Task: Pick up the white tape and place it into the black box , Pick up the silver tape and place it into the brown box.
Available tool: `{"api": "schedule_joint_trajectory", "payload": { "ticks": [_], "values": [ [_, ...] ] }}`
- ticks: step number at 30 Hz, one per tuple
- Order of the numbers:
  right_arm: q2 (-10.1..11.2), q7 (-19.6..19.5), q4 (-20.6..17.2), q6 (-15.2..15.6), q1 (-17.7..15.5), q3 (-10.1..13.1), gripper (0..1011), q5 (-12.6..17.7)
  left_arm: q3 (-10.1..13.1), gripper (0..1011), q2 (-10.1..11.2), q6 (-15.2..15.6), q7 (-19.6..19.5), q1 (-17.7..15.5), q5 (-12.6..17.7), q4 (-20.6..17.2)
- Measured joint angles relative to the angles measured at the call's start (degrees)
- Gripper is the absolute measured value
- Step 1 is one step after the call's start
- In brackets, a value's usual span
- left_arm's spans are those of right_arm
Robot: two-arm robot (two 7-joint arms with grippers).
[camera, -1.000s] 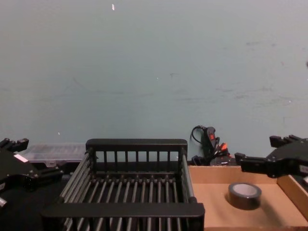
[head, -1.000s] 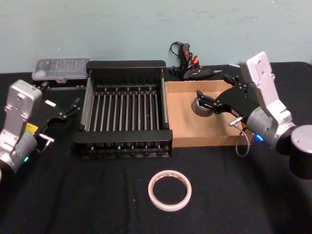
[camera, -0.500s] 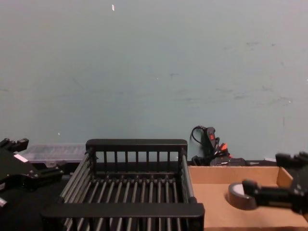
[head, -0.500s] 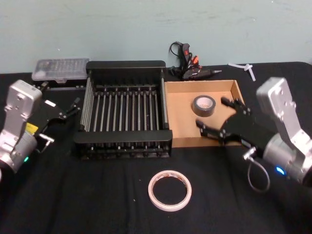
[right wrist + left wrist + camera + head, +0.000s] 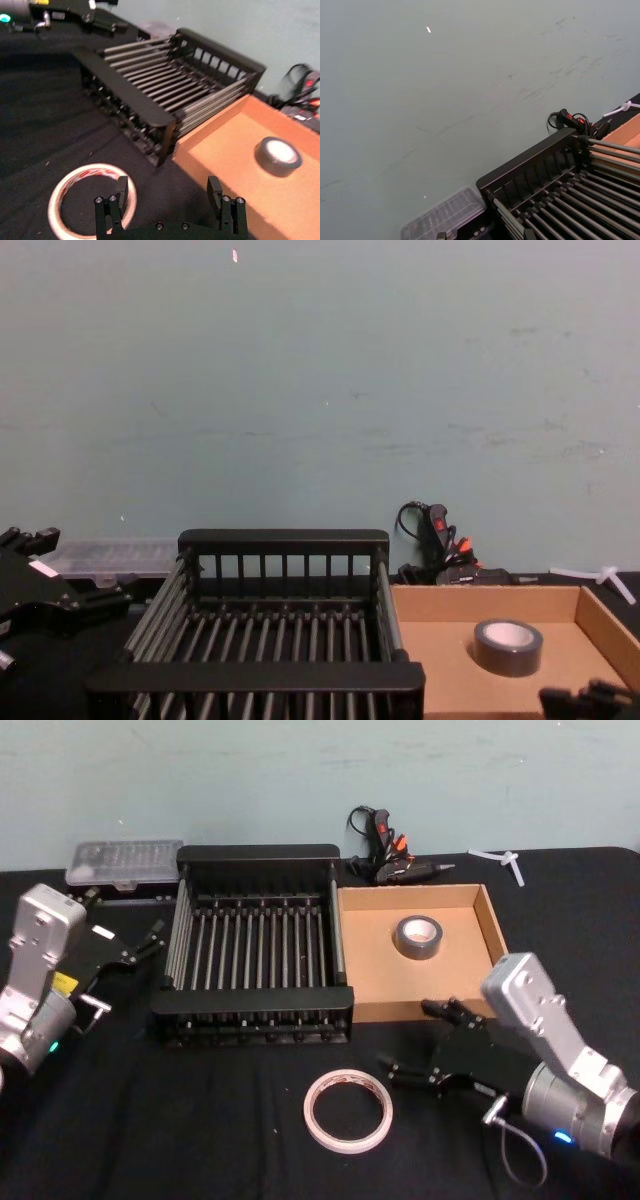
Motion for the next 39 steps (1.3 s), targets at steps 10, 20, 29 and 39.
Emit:
{"api": "schedule_joint_trajectory", "payload": {
  "ticks": [10, 20, 29, 39],
  "values": [
    [-0.92, -0.44, 0.94, 4.58, 0.93, -2.94, 1002, -0.60, 0.00, 1001, 0.00, 0.00, 0.00, 0.00, 0.00, 0.00],
    [-1.97, -1.07, 1.88, 7.02, 1.58, -4.19, 1002, -0.93, 0.00, 1001, 0.00, 0.00, 0.00, 0.00, 0.00, 0.00],
    [-2.43, -1.11, 2.39, 7.38, 1.81, -4.90, 1003, -1.27, 0.00, 1001, 0.00, 0.00, 0.00, 0.00, 0.00, 0.00],
    [-2.72, -0.97, 2.64, 7.93, 1.91, -5.52, 1002, -1.54, 0.01, 1001, 0.00, 0.00, 0.00, 0.00, 0.00, 0.00]
  ]
}}
